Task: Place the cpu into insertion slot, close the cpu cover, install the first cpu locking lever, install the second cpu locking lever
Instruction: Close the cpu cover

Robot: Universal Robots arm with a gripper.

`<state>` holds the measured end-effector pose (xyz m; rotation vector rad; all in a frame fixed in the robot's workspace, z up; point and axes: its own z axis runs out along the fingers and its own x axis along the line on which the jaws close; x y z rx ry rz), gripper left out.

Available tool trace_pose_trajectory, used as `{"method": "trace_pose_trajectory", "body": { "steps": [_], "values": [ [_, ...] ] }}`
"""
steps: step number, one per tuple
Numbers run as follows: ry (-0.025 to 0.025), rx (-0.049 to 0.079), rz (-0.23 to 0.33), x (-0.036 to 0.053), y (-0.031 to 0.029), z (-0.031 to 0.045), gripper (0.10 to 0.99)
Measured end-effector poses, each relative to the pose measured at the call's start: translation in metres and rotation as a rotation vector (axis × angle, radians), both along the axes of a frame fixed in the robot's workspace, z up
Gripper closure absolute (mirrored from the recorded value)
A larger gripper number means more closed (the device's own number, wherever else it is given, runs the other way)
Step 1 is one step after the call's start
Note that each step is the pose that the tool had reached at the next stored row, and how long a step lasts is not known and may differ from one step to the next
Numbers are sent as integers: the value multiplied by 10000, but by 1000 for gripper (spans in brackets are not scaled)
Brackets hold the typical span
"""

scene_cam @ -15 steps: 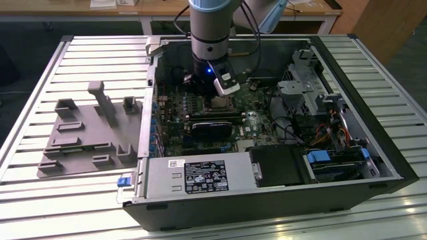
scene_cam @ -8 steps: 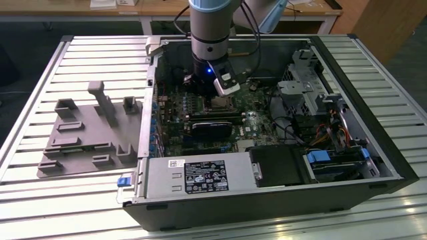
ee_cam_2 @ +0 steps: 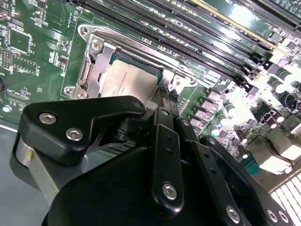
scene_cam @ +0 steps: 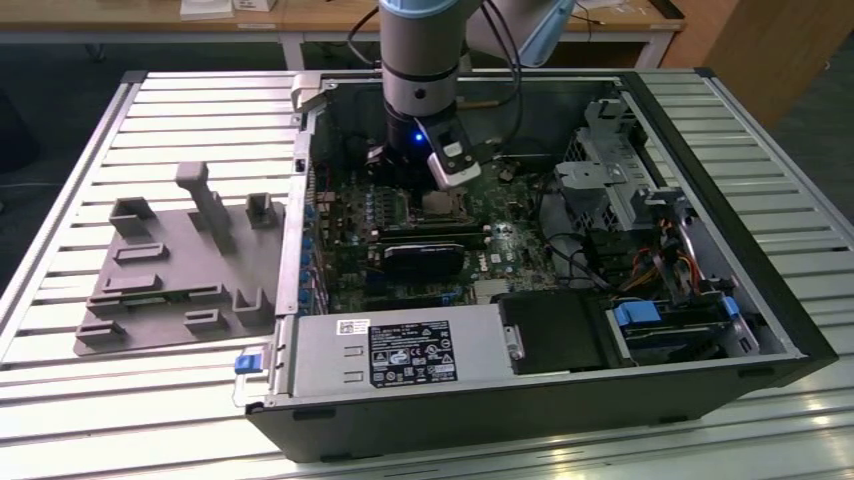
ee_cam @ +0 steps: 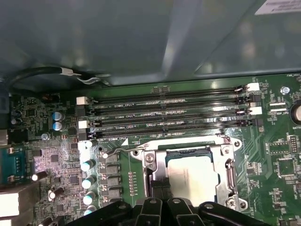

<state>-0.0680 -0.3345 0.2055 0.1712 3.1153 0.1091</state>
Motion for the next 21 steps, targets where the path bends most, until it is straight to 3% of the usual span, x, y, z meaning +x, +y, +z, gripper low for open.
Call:
{"method": "trace_pose_trajectory", "body": {
  "steps": [5,10,21],
  "values": [
    [-6,0,0,0,0,67,980],
    [-6,0,0,16,1,68,980],
    [-6,-2,-1,226,18,68,980]
  ]
}}
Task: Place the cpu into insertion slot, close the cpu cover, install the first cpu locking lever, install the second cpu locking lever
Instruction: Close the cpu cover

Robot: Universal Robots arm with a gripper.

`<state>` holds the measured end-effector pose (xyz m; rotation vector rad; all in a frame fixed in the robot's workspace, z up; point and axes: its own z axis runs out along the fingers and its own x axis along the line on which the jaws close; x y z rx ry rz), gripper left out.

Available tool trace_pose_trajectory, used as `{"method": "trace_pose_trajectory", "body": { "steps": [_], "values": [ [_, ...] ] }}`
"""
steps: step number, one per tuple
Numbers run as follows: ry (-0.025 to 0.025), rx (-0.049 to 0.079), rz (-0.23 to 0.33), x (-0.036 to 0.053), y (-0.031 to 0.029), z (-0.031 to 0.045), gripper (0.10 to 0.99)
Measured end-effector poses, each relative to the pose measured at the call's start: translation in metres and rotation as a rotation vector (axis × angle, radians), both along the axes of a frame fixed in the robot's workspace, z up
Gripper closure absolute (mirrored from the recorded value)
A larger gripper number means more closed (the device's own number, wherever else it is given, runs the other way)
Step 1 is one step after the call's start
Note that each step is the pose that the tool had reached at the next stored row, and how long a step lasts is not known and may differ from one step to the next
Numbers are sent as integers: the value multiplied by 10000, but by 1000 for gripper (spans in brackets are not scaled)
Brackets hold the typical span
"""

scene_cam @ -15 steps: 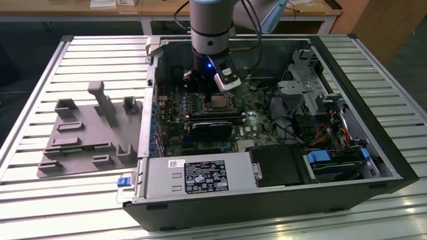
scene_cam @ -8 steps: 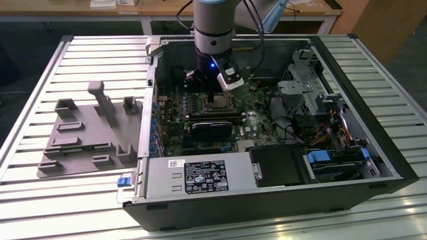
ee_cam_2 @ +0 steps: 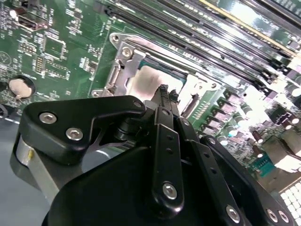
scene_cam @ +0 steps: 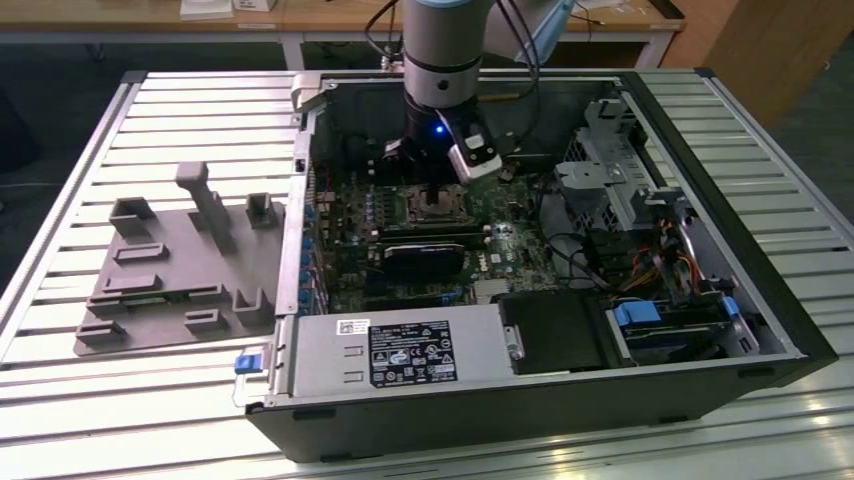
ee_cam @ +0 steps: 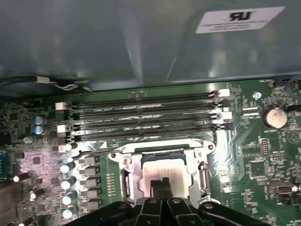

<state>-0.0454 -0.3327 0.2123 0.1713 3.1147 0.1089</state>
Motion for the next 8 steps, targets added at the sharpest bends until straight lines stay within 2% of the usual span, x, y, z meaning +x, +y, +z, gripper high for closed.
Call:
{"method": "trace_pose_trajectory", "body": {
  "steps": [3,8],
  "values": [
    [0,-2,1,45,5,0,980],
    [0,-3,0,51,6,18,980]
  ]
}}
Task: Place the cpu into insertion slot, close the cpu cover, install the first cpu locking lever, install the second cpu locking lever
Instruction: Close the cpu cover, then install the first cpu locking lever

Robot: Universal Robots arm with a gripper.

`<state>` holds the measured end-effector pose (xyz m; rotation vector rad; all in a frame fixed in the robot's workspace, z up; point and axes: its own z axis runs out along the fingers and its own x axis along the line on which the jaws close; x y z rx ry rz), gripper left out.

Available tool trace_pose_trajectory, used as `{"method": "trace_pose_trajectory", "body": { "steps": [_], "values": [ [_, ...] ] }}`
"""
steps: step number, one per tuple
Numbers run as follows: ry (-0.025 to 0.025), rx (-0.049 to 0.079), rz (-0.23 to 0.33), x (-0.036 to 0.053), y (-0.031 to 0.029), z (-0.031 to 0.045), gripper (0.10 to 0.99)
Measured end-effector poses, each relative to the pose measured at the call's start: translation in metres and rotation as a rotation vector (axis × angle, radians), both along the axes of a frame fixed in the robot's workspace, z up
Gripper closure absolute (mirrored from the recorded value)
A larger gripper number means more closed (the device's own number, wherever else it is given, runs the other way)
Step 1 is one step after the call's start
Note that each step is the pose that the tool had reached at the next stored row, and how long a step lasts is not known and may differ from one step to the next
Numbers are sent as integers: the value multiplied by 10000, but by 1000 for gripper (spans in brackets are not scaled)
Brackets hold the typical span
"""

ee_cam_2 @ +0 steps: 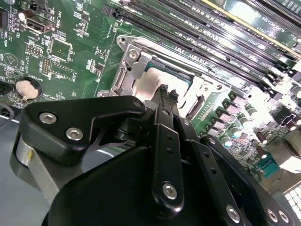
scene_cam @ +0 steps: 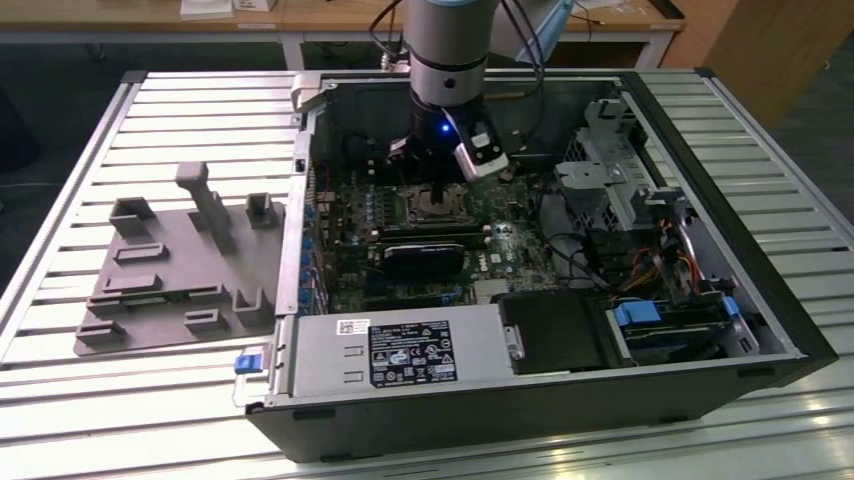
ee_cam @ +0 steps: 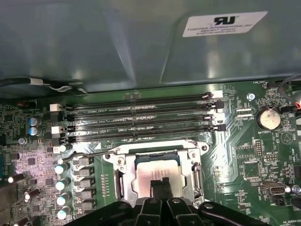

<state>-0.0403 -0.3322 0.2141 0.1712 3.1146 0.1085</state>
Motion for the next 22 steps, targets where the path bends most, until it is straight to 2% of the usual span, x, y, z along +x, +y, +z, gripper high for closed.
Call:
{"method": "trace_pose_trajectory", "body": {
  "steps": [9,16,18,22],
  "values": [
    [-52,0,0,0,1,139,980],
    [-138,-1,0,0,1,274,980],
    [-172,1,0,0,1,290,980],
    [-191,1,0,0,1,290,980]
  ]
}}
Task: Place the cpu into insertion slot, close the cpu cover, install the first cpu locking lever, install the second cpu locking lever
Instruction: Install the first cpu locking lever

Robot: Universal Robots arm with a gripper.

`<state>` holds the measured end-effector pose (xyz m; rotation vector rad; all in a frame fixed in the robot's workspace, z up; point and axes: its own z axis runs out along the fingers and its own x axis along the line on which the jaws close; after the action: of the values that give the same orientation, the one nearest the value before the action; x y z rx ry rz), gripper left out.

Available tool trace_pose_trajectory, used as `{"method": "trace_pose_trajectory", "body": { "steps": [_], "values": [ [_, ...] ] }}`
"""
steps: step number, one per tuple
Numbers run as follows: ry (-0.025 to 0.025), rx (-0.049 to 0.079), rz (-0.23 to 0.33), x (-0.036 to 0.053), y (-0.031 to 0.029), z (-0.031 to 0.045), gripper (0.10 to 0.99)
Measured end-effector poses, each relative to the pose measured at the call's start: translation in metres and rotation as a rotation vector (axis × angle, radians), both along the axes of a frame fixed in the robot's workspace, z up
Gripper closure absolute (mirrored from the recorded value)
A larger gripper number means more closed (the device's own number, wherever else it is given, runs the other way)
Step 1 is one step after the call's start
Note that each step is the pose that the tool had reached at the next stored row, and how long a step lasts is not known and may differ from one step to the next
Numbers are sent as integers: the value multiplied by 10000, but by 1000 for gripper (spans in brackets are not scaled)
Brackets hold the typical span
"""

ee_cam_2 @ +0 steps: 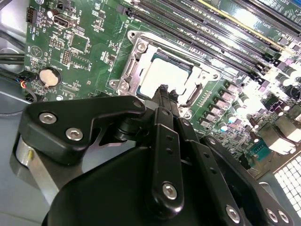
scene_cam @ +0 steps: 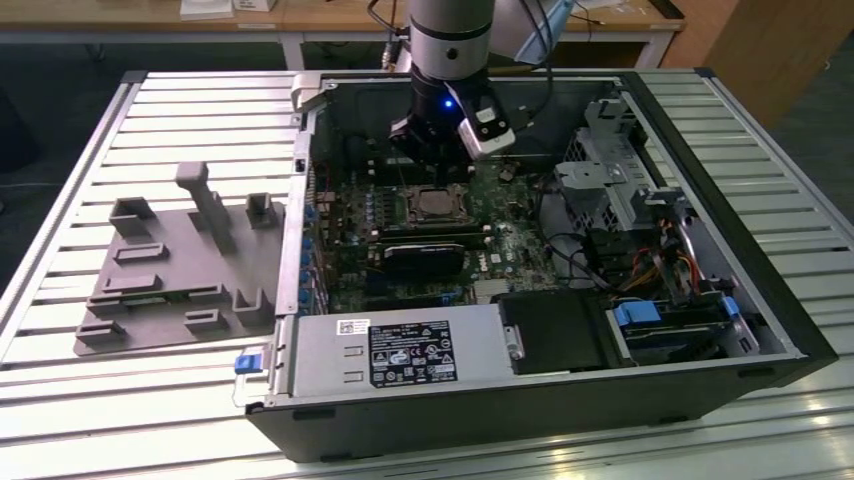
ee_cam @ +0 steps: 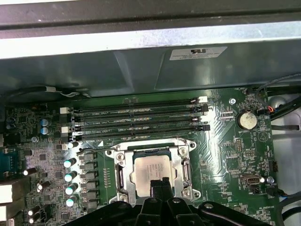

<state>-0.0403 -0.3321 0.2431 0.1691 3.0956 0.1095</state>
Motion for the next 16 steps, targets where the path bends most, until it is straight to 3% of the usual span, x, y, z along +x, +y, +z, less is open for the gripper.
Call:
{"method": "trace_pose_trajectory", "body": {
  "steps": [10,16],
  "values": [
    [-4,-1,-2,-4,0,0,980],
    [-6,-1,-1,-103,0,0,980]
  ]
}}
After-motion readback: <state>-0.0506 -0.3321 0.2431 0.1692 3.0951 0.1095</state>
